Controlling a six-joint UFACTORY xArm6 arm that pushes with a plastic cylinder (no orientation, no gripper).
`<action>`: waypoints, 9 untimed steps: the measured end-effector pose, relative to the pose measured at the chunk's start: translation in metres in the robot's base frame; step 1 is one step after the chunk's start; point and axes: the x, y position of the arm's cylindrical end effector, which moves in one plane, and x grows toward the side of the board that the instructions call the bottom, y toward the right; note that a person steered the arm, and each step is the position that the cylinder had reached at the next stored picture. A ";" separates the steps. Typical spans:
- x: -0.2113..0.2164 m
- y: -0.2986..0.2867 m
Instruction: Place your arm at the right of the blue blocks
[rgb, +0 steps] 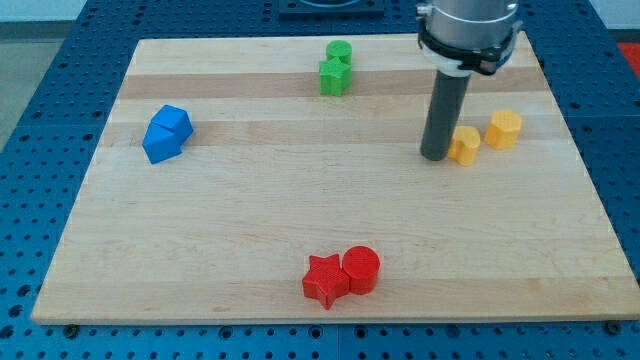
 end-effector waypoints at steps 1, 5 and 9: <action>-0.019 0.035; -0.029 -0.048; -0.029 -0.174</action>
